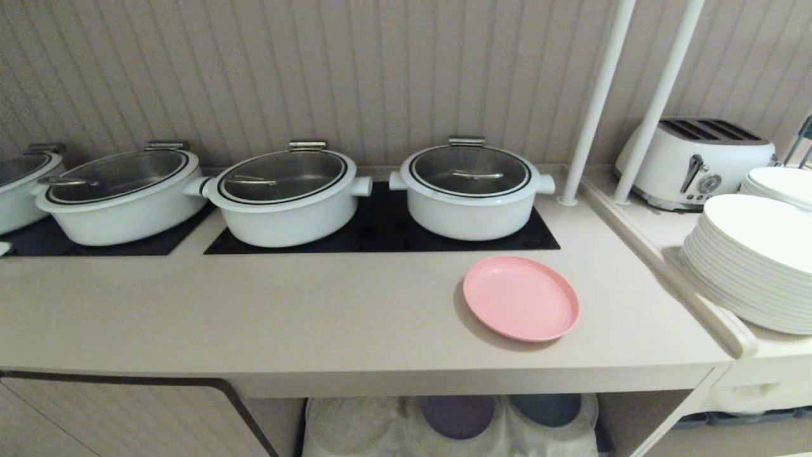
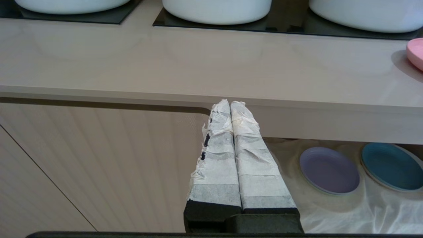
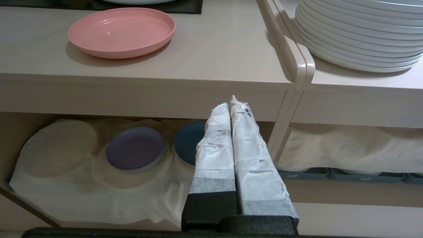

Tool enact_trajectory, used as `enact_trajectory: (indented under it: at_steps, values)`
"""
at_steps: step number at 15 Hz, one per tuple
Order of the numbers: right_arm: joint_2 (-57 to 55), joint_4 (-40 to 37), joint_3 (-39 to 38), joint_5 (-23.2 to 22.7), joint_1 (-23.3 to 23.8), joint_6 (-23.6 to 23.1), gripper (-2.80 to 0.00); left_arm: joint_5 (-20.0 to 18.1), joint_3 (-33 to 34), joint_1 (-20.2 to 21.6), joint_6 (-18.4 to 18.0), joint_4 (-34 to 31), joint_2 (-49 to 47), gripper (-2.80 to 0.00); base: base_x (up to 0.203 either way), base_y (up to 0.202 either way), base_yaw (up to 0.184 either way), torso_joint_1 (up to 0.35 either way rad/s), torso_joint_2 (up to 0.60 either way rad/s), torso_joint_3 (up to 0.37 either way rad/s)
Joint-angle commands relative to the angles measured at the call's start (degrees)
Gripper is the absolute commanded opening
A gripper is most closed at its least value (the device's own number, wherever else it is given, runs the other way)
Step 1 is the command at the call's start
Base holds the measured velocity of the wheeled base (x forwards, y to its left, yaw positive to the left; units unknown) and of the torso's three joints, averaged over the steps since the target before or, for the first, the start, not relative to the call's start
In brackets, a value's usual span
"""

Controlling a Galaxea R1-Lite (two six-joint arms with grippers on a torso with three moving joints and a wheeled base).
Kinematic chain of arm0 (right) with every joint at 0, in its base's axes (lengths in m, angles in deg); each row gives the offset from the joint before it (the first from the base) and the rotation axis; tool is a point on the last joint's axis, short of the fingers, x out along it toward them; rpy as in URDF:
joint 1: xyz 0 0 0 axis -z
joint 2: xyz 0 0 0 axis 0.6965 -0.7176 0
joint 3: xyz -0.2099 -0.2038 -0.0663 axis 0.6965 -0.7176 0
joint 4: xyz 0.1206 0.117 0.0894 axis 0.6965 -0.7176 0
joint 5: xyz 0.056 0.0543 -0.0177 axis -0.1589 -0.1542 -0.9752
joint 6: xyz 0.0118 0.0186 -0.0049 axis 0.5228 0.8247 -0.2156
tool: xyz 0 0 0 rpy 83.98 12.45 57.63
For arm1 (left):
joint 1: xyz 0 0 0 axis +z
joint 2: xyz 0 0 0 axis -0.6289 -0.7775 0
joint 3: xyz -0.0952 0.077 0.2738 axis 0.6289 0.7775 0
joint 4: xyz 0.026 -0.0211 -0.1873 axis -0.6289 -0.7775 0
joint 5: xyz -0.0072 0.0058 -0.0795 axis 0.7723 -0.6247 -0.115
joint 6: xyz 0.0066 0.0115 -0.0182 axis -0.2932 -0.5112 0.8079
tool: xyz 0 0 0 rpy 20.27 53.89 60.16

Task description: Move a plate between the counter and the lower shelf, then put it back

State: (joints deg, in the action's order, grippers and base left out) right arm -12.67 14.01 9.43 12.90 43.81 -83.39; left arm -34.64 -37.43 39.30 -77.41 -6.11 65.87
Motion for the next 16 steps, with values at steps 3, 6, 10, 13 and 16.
enact_trajectory:
  at_steps: [3, 6, 10, 13, 16]
  values:
    - [-0.11, 0.07, -0.15, 0.09, -0.02, -0.2, -2.8, 0.12, 0.01, 0.02, 0.03, 0.02, -0.06, -2.8, 0.0, 0.0, 0.0, 0.0, 0.0, 0.0]
    - [-0.11, 0.16, -0.15, 0.18, -0.02, -0.09, -2.8, 0.03, 0.01, 0.02, 0.03, 0.02, -0.06, -2.8, 0.0, 0.0, 0.0, 0.0, 0.0, 0.0]
    - [-0.11, 0.51, -0.24, 0.18, -0.02, -0.27, -2.8, 0.03, 0.01, 0.02, 0.03, 0.02, -0.06, -2.8, 0.0, 0.0, 0.0, 0.0, 0.0, 0.0]
    - [-0.11, 0.43, -0.26, 0.21, -0.02, -0.27, -2.8, 0.03, 0.01, 0.02, 0.03, 0.02, -0.06, -2.8, 0.0, 0.0, 0.0, 0.0, 0.0, 0.0]
    - [-0.11, 0.43, -0.24, 0.19, -0.02, -0.27, -2.8, 0.03, 0.01, 0.02, 0.03, 0.02, -0.06, -2.8, 0.0, 0.0, 0.0, 0.0, 0.0, 0.0]
